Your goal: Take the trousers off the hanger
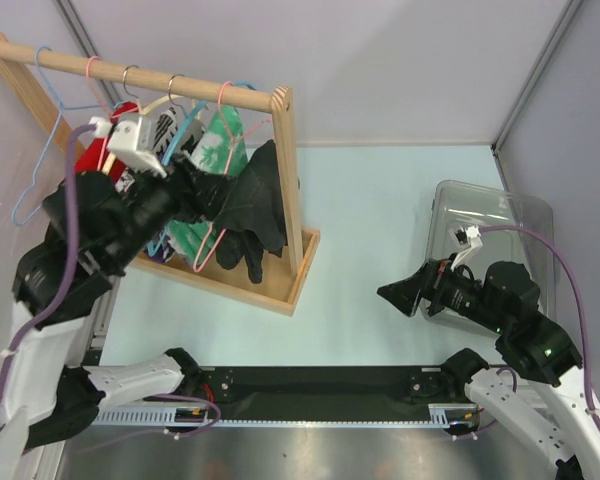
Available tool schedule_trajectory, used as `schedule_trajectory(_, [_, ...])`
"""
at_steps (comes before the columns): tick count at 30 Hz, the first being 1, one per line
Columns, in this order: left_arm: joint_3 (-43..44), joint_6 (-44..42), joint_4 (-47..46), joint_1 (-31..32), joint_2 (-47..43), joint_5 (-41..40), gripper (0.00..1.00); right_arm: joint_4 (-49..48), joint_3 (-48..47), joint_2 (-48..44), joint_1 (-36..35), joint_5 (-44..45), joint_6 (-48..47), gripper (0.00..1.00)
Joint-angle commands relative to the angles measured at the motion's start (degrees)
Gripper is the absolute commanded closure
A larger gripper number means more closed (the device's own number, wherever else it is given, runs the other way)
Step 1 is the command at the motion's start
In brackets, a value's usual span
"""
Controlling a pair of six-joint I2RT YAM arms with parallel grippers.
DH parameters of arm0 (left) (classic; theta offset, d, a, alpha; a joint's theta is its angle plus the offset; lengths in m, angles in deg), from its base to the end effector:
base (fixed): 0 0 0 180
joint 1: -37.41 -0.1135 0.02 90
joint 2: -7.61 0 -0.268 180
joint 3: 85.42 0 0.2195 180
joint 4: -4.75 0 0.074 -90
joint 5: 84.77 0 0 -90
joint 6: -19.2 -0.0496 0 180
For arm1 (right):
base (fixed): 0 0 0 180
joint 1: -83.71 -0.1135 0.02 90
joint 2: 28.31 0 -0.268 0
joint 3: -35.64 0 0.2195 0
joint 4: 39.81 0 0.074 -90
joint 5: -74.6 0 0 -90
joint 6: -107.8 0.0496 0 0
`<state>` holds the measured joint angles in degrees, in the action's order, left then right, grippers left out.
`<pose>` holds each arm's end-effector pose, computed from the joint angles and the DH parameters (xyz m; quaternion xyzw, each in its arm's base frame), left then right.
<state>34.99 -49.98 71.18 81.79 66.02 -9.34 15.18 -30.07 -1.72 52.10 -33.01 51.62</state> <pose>0.0833 -0.0640 0.5262 0.0643 0.7302 -0.2846 0.6178 0.0494 0.0480 0.3388 -0.0770 0.7902 0.4247 0.4351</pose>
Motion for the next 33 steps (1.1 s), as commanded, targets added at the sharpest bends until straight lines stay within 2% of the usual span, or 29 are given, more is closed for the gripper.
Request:
schedule_trajectory(1, [1.36,-1.22,0.33,-9.2,3.63,7.42,0.38,-2.22,-2.89,-1.1,0.24,-2.78,-0.43,0.0])
schedule_trajectory(2, [0.4,-0.18,-0.37,-14.01,3.73,13.28,0.37,-2.22,-2.89,-1.45,0.24,-2.78,-0.43,0.0])
schedule_trajectory(3, [-1.44,0.1,-1.25,-15.71,3.99,15.34,0.36,-2.39,-2.8,-1.63,0.24,-2.78,-0.43,0.0])
schedule_trajectory(7, [-4.17,0.71,-4.41,-17.66,4.61,16.85,0.35,-2.14,-2.71,-2.33,0.24,-2.43,-0.43,0.0])
schedule_trajectory(9, [-6.9,1.24,-6.96,-18.1,3.99,19.73,0.38,-1.43,-2.63,-2.59,0.15,-2.0,-0.69,0.0])
schedule_trajectory(12, [-8.66,1.77,-8.64,-19.32,3.9,22.64,0.49,-1.08,-2.8,-2.86,0.15,-1.64,-0.6,0.0])
schedule_trajectory(13, [-9.36,2.64,-9.43,-19.85,3.64,23.78,0.56,-1.17,-2.89,-2.95,0.24,-1.64,-0.43,0.0])
schedule_trajectory(15, [-11.21,3.43,-11.36,-21.61,3.2,26.94,0.63,-1.17,-2.98,-3.12,0.15,-1.56,-0.16,0.0])
schedule_trajectory(16, [-11.47,4.22,-11.54,-22.14,3.02,27.48,0.72,-1.08,-3.06,-3.21,0.24,-1.73,0.19,0.0])
schedule_trajectory(19, [-12.79,5.19,-13.12,-23.72,2.5,29.68,0.81,-0.99,-2.8,-3.38,0.24,-1.73,0.45,0.0])
schedule_trajectory(22, [-13.15,5.81,-13.83,-24.52,2.23,29.43,1.0,-0.81,-2.54,-3.74,0.24,-1.64,0.8,0.0])
schedule_trajectory(27, [-11.04,6.6,-15.32,-24.69,0.92,28.63,1.0,-0.64,-2.54,-3.91,0.15,-1.55,0.98,0.0])
schedule_trajectory(33, [-4.01,8.18,-14.09,-24.69,0.12,29.16,1.0,-1.34,-2.89,-2.6,0.24,-3.13,0.02,0.0])
